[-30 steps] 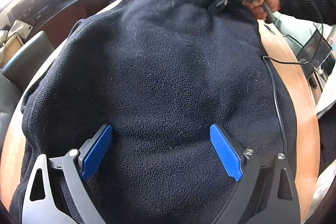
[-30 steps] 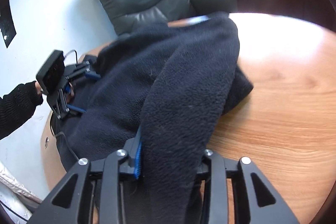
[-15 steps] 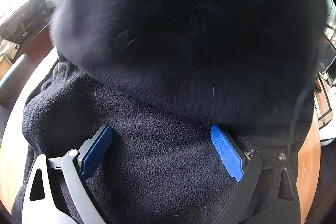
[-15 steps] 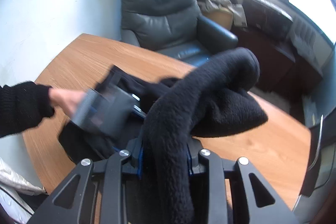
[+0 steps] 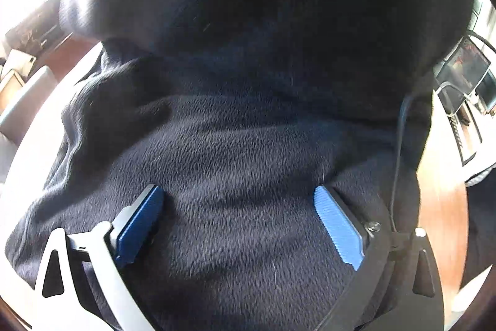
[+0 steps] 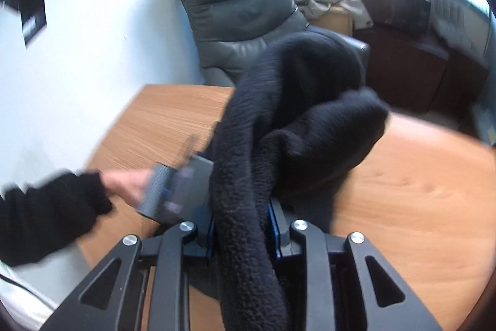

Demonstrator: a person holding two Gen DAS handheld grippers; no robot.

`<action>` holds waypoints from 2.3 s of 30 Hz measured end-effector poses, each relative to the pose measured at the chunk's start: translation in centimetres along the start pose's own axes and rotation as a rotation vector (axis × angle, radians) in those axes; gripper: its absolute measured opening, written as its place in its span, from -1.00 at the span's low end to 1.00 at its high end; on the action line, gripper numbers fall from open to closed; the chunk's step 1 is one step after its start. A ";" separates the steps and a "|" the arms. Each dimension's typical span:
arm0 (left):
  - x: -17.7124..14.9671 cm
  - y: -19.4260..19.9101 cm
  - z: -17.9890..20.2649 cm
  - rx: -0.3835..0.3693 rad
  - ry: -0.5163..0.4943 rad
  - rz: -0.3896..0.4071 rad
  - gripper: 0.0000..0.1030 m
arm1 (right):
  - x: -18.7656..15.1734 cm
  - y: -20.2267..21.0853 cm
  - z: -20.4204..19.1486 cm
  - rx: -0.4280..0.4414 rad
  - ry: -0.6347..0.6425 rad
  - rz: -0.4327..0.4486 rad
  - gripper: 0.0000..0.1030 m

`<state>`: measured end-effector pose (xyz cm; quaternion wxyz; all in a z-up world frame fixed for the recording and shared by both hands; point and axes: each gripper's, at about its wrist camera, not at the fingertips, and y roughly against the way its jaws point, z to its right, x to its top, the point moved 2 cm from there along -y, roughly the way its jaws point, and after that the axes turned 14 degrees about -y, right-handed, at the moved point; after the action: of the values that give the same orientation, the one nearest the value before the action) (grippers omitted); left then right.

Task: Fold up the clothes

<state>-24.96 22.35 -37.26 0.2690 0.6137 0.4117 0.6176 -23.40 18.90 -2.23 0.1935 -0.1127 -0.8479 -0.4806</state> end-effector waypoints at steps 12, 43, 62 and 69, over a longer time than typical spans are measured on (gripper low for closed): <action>-4.4 5.8 -1.1 0.056 0.063 0.068 0.68 | -0.2 -5.0 -0.1 0.190 -0.269 -0.005 -0.48; -8.2 13.6 3.4 0.153 0.237 0.069 0.61 | -7.7 -11.3 -7.9 0.097 -0.049 0.092 0.07; -4.2 13.0 7.8 0.084 0.243 0.075 0.61 | -15.8 -9.5 -8.3 -0.075 0.648 0.196 -0.20; -5.7 16.6 9.0 0.088 0.354 0.119 0.61 | -15.5 -12.9 -9.9 0.072 0.584 0.095 -0.33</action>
<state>-12.73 10.67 -27.24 0.1284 0.5301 0.4421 0.7121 -12.19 3.72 -14.37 0.4554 -0.0024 -0.7666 -0.4527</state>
